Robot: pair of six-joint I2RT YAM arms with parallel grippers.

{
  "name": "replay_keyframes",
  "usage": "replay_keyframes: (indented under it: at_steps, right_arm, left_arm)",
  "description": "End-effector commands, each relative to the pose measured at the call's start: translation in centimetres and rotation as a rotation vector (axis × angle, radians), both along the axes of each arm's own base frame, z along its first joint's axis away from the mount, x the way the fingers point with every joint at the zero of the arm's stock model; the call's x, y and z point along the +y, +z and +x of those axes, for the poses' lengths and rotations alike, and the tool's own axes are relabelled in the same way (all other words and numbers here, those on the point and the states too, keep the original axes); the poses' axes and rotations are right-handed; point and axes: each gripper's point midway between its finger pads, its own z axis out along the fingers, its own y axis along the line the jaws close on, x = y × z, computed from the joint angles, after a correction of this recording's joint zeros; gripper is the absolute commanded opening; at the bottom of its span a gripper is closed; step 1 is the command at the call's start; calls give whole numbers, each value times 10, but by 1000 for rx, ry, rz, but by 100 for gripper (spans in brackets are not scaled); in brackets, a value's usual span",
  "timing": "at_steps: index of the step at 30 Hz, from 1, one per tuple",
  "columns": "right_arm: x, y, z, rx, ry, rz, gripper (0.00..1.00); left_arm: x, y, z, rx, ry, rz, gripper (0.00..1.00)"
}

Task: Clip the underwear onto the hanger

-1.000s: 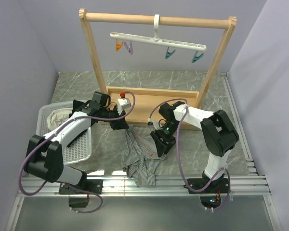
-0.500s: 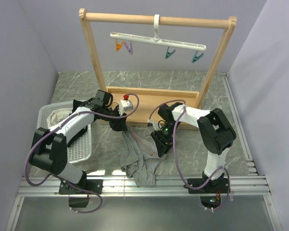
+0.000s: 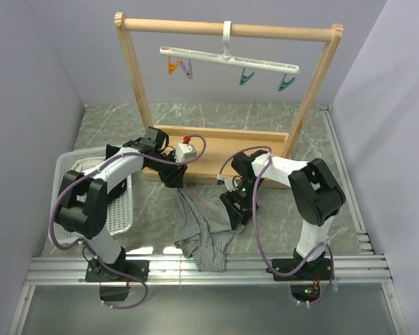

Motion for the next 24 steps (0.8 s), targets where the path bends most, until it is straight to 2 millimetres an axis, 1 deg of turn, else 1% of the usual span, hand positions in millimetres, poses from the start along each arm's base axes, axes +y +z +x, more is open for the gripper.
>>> replay_keyframes:
  at_steps: [1,3,6,8,11,15,16,17,18,20,21,23,24]
  right_arm:
    - [3,19,22,-91,-35,30,69]
    - [6,28,31,-126,-43,44,67]
    - [6,36,36,-149,-55,42,67]
    - [3,38,41,-173,-79,30,67]
    - [-3,43,42,-208,-113,15,69]
    - [-15,36,34,-187,-126,-32,74]
    - [-18,36,36,-199,-142,-55,77]
    - [-19,38,37,-208,-142,-56,79]
    - [-20,37,36,-205,-143,-60,84]
    - [-19,34,36,-199,-143,-68,87]
    - [-19,33,36,-193,-140,-68,87]
    - [-20,28,34,-155,-125,-79,87]
    - [-18,28,35,-150,-121,-76,87]
  left_arm:
    - [3,4,9,-29,17,30,50]
    - [4,1,8,-31,30,30,49]
    - [5,-4,10,-14,60,41,49]
    - [7,-10,13,0,82,60,49]
    - [10,-15,16,12,100,83,49]
    - [8,-22,13,50,93,95,49]
    - [7,-23,11,62,93,94,50]
    - [5,-24,11,69,93,86,50]
    - [5,-25,10,74,95,80,50]
    - [0,-24,11,81,97,65,49]
    - [-2,-25,10,85,95,60,48]
    - [-5,-25,12,84,104,51,42]
    - [-6,-26,14,85,111,48,39]
